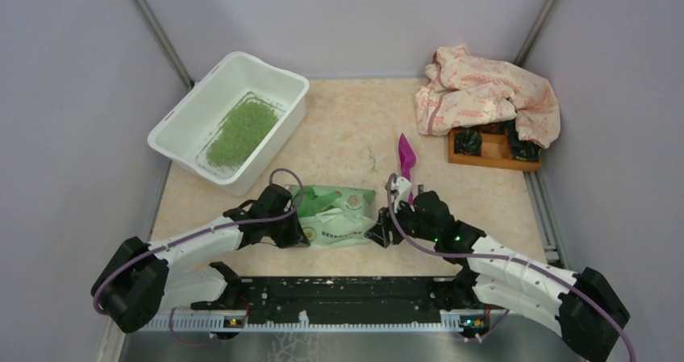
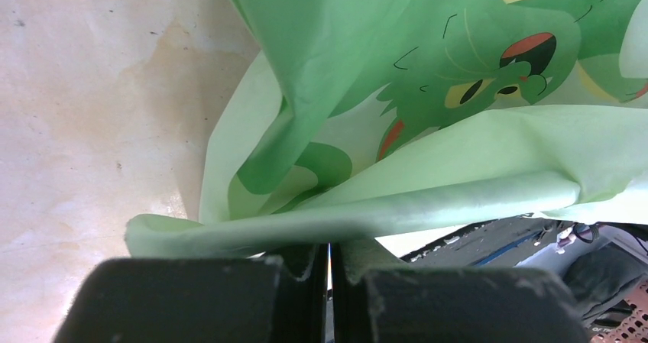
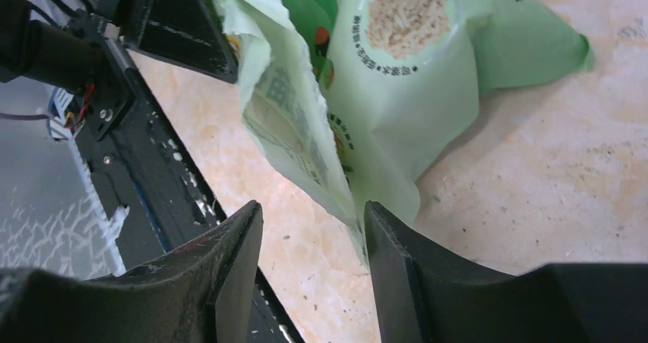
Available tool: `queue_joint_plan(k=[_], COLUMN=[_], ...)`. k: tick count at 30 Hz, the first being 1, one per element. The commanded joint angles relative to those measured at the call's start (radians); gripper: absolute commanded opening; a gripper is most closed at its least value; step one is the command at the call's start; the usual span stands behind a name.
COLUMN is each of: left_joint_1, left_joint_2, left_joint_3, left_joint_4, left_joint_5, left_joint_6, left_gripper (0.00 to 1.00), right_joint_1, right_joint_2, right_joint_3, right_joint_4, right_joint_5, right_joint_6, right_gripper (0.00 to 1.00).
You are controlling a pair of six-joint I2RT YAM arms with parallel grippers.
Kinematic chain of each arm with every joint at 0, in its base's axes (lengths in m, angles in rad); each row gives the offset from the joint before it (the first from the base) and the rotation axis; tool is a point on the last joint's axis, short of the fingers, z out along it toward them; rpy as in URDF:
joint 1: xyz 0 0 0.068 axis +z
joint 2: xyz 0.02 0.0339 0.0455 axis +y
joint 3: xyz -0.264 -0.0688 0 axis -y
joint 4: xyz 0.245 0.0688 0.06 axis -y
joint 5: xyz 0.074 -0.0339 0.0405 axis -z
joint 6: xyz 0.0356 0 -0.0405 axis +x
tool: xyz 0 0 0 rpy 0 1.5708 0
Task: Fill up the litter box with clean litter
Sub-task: Close the cat litter bag at the center of the board.
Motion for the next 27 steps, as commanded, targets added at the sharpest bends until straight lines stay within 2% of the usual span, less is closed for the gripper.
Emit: queue_joint_plan(k=[1, 8, 10, 12, 13, 16, 22, 23, 27], left_joint_1=[0.013, 0.013, 0.015, 0.015, 0.016, 0.024, 0.076, 0.088, 0.120], left_joint_2=[0.008, 0.019, 0.016, 0.011, 0.009, 0.000, -0.014, -0.013, -0.008], left_joint_3=[0.003, 0.015, 0.015, 0.014, 0.013, 0.011, -0.001, 0.000, 0.017], left_joint_4=[-0.022, -0.023, -0.026, -0.031, -0.034, -0.044, -0.044, -0.045, -0.048], left_joint_5=[-0.028, -0.020, -0.021, -0.025, -0.026, -0.030, -0.017, -0.015, -0.006], left_joint_6=[0.032, 0.034, 0.038, 0.039, 0.041, 0.046, 0.080, 0.086, 0.113], left_gripper=[0.05, 0.05, 0.05, 0.05, 0.05, 0.05, 0.05, 0.05, 0.05], right_joint_1=[0.011, 0.011, 0.011, 0.010, 0.008, -0.056, -0.291, -0.301, -0.296], right_joint_2=[0.016, 0.151, 0.188, 0.218, 0.230, 0.266, 0.344, 0.358, 0.360], right_joint_3=[0.017, 0.003, 0.007, 0.023, 0.033, 0.044, 0.052, 0.059, 0.140], right_joint_4=[0.085, 0.158, 0.181, 0.181, 0.177, 0.187, 0.276, 0.297, 0.206], right_joint_5=[-0.079, -0.156, -0.170, -0.171, -0.171, -0.252, -0.489, -0.507, -0.450], right_joint_6=[-0.036, -0.024, -0.026, -0.026, -0.026, -0.006, 0.087, 0.107, 0.052], right_gripper=[0.51, 0.47, 0.35, 0.15, 0.09, 0.00, 0.00, 0.00, 0.00])
